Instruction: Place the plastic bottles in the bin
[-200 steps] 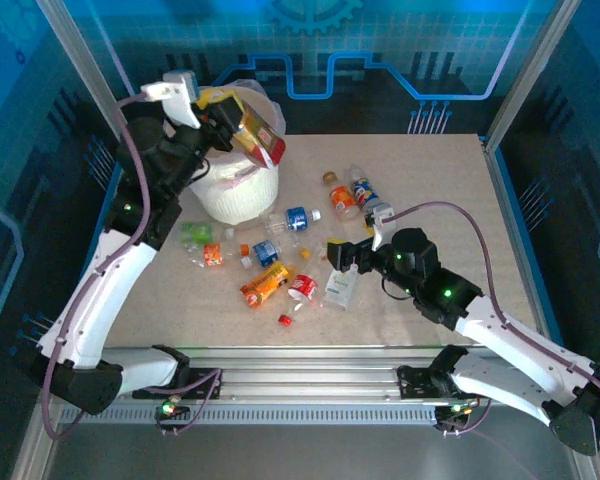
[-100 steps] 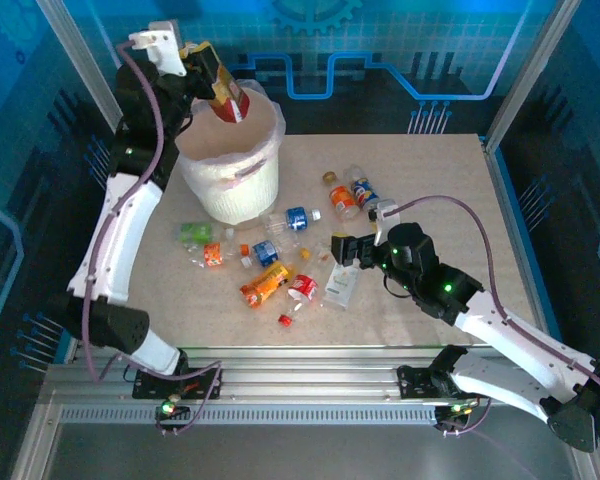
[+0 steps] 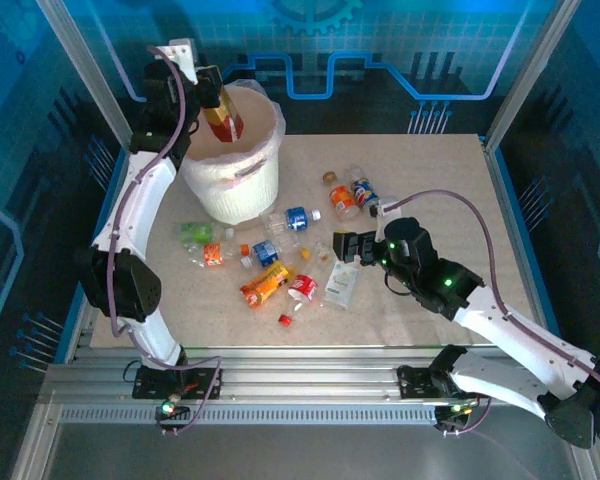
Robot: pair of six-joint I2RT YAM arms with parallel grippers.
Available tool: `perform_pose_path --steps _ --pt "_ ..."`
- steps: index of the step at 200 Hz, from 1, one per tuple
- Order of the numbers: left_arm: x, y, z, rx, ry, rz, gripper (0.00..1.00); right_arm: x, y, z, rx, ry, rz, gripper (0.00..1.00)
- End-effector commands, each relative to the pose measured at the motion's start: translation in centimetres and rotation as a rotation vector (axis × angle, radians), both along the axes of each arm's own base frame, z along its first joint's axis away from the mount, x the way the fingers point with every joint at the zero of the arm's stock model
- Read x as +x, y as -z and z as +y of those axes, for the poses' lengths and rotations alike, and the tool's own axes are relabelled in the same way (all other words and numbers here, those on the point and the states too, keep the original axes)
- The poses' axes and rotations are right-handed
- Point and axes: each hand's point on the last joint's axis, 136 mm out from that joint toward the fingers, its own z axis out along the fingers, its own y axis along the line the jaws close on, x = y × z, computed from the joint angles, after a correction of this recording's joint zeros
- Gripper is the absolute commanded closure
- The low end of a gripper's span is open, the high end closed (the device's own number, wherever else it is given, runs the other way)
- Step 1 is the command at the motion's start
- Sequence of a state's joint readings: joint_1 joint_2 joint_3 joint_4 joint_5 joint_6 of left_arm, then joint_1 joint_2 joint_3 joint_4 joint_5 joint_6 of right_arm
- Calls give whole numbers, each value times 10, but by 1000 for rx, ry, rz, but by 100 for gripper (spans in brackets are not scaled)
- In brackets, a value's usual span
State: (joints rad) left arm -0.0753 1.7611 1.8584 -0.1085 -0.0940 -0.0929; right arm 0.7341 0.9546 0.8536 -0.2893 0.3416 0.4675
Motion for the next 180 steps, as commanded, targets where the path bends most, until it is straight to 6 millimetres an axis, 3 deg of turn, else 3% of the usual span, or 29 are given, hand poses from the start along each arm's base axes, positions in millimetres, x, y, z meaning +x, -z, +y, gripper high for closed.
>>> perform_pose_path --steps 1,148,180 --pt "5 16 6 53 -22 26 90 5 -13 -4 -2 34 -2 0" --pt "26 115 13 191 -39 252 85 5 0 -10 18 67 39 0" --pt "26 124 13 184 -39 266 74 4 0 -12 19 73 42 0"
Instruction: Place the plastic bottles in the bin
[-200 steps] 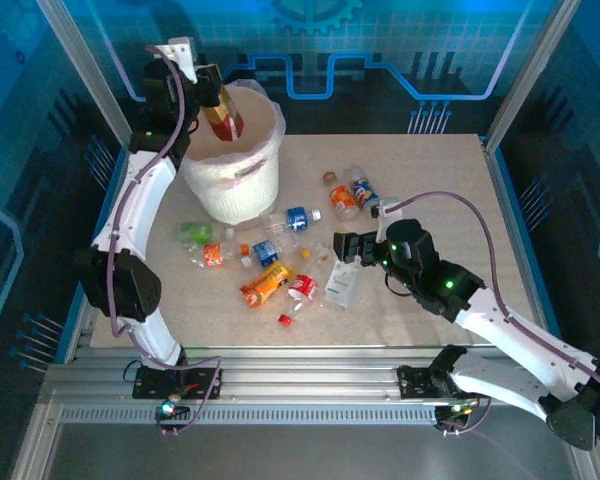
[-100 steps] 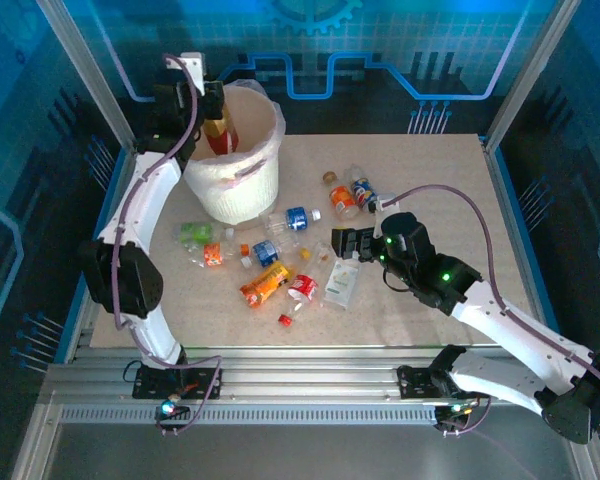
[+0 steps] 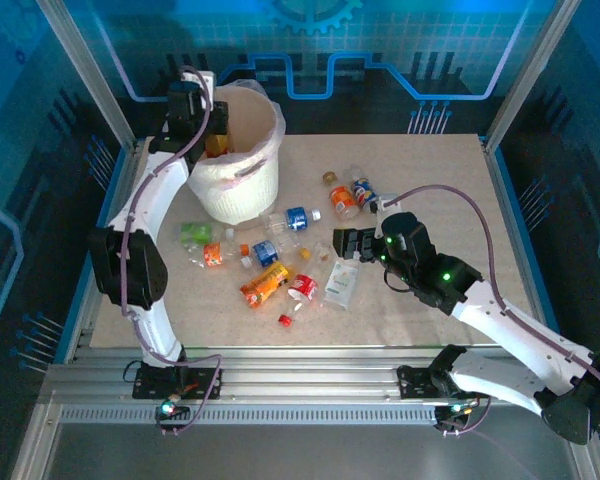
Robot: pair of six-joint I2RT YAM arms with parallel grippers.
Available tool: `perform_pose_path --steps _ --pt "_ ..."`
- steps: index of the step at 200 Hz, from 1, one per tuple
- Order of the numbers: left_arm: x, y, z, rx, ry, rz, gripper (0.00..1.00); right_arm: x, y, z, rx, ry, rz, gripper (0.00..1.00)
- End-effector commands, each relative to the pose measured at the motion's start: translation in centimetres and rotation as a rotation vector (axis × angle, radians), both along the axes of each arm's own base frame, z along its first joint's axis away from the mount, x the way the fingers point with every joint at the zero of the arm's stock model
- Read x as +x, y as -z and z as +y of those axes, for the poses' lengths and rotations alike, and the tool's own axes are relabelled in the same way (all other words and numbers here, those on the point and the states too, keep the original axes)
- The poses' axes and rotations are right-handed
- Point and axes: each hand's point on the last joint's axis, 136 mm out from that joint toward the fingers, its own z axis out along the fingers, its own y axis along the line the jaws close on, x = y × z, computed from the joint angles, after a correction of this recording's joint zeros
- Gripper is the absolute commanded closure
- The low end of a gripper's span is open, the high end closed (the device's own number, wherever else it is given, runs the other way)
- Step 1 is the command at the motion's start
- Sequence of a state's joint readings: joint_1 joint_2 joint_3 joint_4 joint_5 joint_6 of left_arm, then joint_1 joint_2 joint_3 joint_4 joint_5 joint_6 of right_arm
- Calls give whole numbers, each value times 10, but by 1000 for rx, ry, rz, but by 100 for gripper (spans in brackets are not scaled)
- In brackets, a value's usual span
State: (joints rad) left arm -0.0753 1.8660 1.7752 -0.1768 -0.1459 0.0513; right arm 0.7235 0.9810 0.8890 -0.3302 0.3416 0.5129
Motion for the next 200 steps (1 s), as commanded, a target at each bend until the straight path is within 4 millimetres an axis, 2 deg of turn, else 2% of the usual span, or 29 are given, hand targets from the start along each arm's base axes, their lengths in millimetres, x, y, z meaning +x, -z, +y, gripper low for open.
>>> perform_pose_path --steps 1,21,54,100,131,170,175,200 --pt "1 10 5 15 -19 15 73 1 -1 -11 3 41 1 0" --pt "0 10 5 8 -17 14 54 1 2 -11 3 44 11 0" --pt "-3 5 3 -10 -12 7 34 1 7 -13 7 61 37 0" --pt "-12 -17 0 -41 -4 -30 2 2 15 -14 -7 70 63 0" --pt "-23 -42 -2 -71 3 -71 1 3 14 -16 -1 83 62 0" --pt "-45 -82 -9 -125 38 -144 1 5 14 -21 18 117 70 0" --pt "-48 -86 -9 -132 39 -152 1 3 26 -24 1 121 90 0" --pt "-67 -109 -13 -183 57 -197 1 4 29 -28 10 142 96 0"
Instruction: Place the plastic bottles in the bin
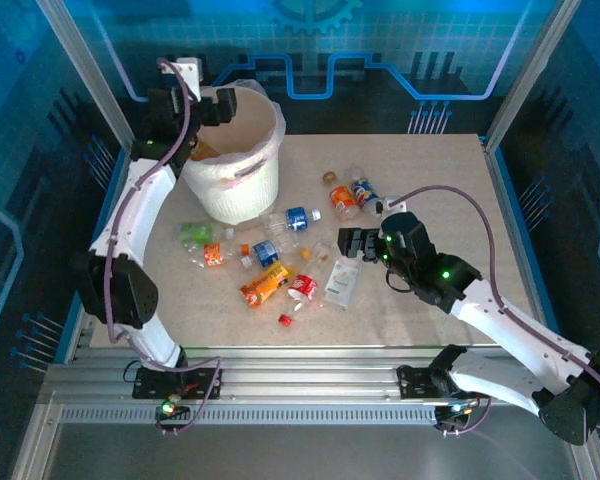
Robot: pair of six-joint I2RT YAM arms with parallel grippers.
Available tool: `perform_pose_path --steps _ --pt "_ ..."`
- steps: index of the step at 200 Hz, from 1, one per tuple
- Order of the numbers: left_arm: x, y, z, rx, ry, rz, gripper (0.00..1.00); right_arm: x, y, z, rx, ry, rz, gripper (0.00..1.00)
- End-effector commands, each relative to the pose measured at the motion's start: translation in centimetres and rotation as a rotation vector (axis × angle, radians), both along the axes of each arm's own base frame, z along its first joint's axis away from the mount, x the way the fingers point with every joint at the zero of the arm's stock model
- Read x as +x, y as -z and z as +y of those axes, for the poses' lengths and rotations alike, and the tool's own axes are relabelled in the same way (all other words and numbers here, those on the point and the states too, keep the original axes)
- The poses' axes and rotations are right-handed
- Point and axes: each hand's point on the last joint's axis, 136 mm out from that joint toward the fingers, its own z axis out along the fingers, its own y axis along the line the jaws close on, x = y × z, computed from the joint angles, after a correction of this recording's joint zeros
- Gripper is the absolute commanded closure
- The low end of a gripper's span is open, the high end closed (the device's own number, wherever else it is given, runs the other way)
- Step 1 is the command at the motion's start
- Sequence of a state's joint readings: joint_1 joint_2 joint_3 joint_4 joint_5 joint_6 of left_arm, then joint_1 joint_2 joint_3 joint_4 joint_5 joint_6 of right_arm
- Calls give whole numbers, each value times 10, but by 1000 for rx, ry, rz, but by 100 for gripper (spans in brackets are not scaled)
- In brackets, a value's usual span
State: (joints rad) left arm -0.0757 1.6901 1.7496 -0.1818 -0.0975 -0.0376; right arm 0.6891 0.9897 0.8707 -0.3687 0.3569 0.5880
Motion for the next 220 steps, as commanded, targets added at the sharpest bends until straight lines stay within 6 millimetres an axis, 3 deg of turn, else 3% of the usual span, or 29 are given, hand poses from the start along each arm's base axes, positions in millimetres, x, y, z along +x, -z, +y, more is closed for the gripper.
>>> perform_pose_path --steps 1,36,59,100,131,167,196,220 --pt "-24 -30 -8 -73 37 -59 1 0 11 -13 -2 57 26 0" --pt "-61 -57 -17 -147 73 -109 1 -1 16 -23 13 96 42 0" --pt "-91 -63 -26 -198 106 -121 1 -1 23 -27 14 114 71 0" --pt "-154 -42 -26 -301 79 -55 1 1 38 -31 12 135 121 0" --pt "-193 0 -6 -398 -30 4 1 3 43 -33 -7 143 141 0" --pt "-227 68 15 -436 -170 122 1 5 46 -37 -32 160 161 0" --pt "-241 123 34 -421 -305 225 1 8 47 -38 -37 165 168 0" --pt "-245 156 43 -449 -372 292 1 10 49 -40 -49 173 184 0"
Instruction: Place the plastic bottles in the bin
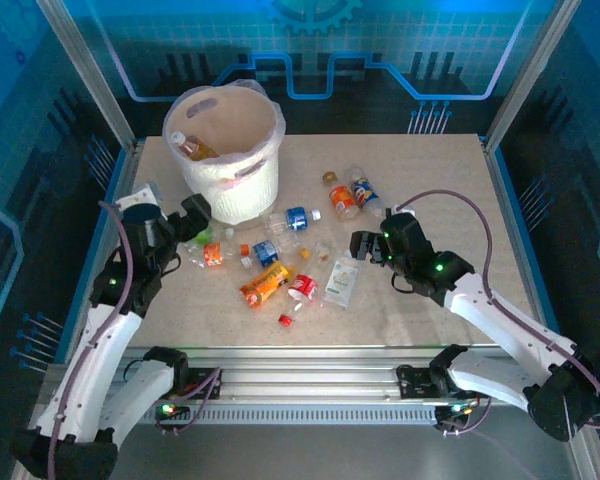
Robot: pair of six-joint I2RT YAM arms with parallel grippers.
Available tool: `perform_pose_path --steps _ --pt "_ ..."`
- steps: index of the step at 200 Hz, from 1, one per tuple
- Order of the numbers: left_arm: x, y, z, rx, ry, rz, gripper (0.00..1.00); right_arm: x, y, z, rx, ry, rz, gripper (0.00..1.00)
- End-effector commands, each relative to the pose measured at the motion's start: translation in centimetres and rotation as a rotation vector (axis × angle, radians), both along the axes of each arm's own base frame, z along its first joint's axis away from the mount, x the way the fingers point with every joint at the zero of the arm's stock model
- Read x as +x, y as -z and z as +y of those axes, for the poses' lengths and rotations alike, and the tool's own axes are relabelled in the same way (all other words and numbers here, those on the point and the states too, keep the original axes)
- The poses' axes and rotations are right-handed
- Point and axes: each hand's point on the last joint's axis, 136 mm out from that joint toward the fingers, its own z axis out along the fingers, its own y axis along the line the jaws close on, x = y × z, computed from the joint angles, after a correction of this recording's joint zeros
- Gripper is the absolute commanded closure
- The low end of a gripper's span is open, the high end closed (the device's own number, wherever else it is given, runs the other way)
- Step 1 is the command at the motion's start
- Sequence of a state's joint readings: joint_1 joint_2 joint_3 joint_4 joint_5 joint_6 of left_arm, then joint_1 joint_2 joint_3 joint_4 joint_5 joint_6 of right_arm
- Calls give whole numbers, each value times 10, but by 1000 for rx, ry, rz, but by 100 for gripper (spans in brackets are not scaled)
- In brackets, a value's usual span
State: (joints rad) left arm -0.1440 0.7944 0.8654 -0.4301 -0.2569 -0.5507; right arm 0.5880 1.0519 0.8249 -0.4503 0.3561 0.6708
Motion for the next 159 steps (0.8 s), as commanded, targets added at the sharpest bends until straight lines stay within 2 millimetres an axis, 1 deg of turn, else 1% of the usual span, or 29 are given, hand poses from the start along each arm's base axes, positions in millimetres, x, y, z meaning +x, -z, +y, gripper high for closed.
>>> perform_pose_path --steps 1,31,52,88,118,135,159 --pt "-9 32 19 -36 -117 85 1 4 -4 -4 -2 24 12 0" --pt "-9 66 36 -169 -223 145 1 4 1 -5 -2 24 30 0" --pt "-4 84 44 -289 -284 169 1 4 5 -3 8 22 36 0" --pt "6 122 60 -503 -437 264 1 3 9 -3 22 27 46 0" --pt "17 138 70 -568 -527 306 1 1 13 -4 27 30 60 0" --pt "28 141 73 -605 -526 296 1 1 15 -5 30 36 65 0" --pt "39 151 80 -664 -550 303 1 0 12 -4 42 35 59 0"
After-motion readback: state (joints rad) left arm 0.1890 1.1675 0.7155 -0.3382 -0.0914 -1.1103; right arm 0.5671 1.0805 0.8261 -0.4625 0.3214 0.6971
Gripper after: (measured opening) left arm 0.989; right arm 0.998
